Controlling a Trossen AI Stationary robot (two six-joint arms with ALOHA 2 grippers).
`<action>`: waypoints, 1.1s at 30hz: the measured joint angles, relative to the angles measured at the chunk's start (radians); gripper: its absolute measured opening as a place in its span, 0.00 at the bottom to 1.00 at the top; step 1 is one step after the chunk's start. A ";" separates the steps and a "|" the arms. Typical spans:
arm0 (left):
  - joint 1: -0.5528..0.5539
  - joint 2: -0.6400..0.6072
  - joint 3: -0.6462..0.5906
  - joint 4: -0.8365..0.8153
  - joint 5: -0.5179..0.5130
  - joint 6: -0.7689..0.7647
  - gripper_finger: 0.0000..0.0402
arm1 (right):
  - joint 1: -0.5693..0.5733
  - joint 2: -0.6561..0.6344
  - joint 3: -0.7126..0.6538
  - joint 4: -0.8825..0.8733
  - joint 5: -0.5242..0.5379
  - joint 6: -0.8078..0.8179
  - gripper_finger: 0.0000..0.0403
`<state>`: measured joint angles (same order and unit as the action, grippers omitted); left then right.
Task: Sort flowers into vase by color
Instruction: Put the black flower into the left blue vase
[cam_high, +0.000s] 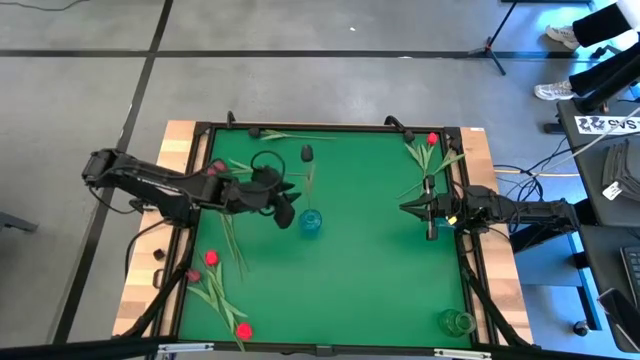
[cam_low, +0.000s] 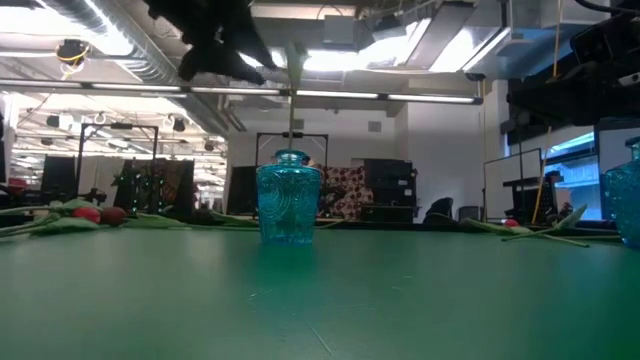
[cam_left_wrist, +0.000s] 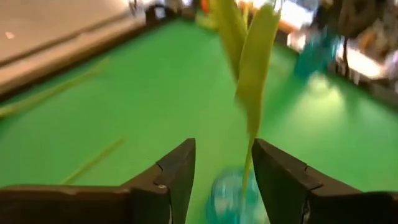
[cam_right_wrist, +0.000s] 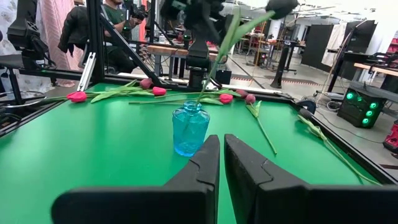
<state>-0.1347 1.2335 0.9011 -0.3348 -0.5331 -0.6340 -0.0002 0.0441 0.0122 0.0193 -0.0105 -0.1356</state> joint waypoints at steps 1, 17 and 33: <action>-0.004 0.000 0.010 -0.044 0.005 -0.015 0.38 | 0.000 0.000 0.000 0.000 0.000 0.000 0.06; 0.110 0.000 -0.042 -0.523 -0.192 -0.531 0.35 | 0.000 0.000 0.000 0.000 0.000 0.000 0.06; 0.741 0.084 -0.044 -0.178 0.062 -0.351 0.35 | 0.000 0.000 0.000 0.000 0.000 0.000 0.06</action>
<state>0.6059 1.3176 0.8574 -0.5124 -0.4710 -0.9852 -0.0004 0.0443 0.0120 0.0194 -0.0105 -0.1360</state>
